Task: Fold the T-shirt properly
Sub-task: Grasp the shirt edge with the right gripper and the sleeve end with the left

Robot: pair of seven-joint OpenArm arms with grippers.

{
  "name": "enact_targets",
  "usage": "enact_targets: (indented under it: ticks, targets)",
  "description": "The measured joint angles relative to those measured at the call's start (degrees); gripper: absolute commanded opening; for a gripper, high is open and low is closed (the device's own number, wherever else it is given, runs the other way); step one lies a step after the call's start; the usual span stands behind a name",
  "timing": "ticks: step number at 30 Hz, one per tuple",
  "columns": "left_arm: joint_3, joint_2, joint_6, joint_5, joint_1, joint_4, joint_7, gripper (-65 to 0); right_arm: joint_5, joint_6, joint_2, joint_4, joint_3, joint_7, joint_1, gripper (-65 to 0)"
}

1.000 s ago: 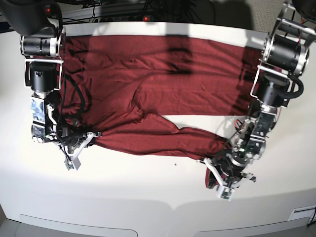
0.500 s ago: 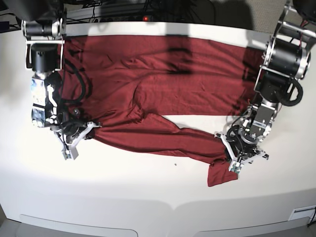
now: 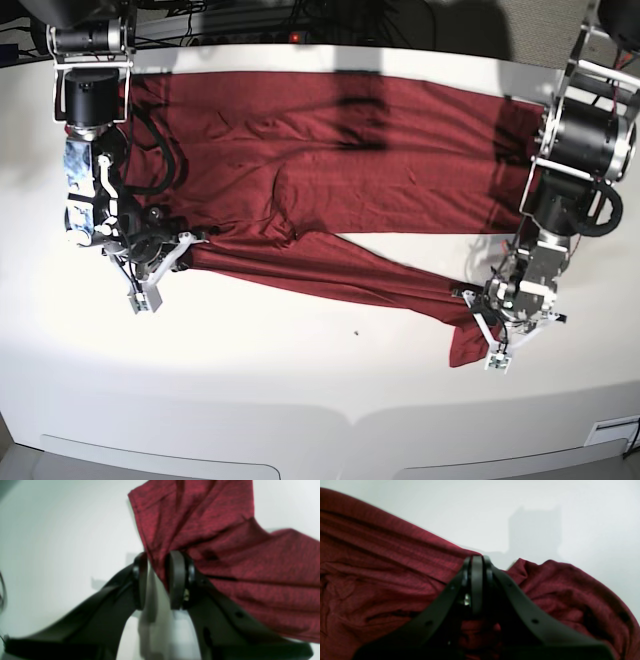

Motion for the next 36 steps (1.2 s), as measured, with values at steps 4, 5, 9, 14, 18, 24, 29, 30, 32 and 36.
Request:
enact_targets:
  ticks: [4,5,9,14,18,24,29,30,32,36]
  targets:
    - [-0.04,-0.39,0.2,-4.31,-0.87,0.55,6.88,-49.5,0.02,0.0,-0.02,0.0,0.0,0.7,0.26,-65.0]
    - [-0.04,-0.39,0.2,-4.46,-0.92,0.81,8.41,-49.5,0.02,0.02,-0.02,0.0,0.0,0.87,0.7,-65.0]
    - [-0.04,-0.2,0.46,-4.44,-1.44,1.18,12.98,-49.5,0.0,0.02,-0.04,-0.02,-0.07,0.39,1.11,-65.0]
    - [-0.04,-0.04,0.42,-3.87,-2.08,1.18,14.82,-49.5,-0.52,0.02,-0.07,-0.11,-0.22,-0.04,1.75,-65.0]
    - [0.02,0.24,-0.28,-1.9,-4.46,0.44,20.22,-49.5,-0.85,0.02,-0.2,-0.13,-0.22,0.15,1.79,-65.0]
    - [0.09,0.07,-1.75,-1.97,-8.96,-1.62,19.96,-49.5,-0.87,0.02,-0.2,-0.13,-0.22,0.17,1.79,-65.0]
    - [0.09,0.17,-1.64,-1.92,-11.34,-1.53,13.81,-49.5,-0.85,0.02,-0.2,-0.11,-0.22,0.24,1.79,-65.0]
    - [0.09,0.22,-1.73,-1.9,-11.34,-1.49,13.88,-49.5,-0.85,0.02,-0.2,-0.13,-0.22,0.22,1.79,-65.0]
    - [0.09,0.22,-4.28,-1.95,-10.93,-1.51,14.56,-49.5,-0.85,0.02,-0.2,-0.13,-0.22,0.22,1.79,-65.0]
    - [0.13,0.17,-4.57,-1.86,-9.88,-1.66,5.95,-49.5,-0.87,0.02,-0.2,-0.11,-0.22,0.2,1.79,-65.0]
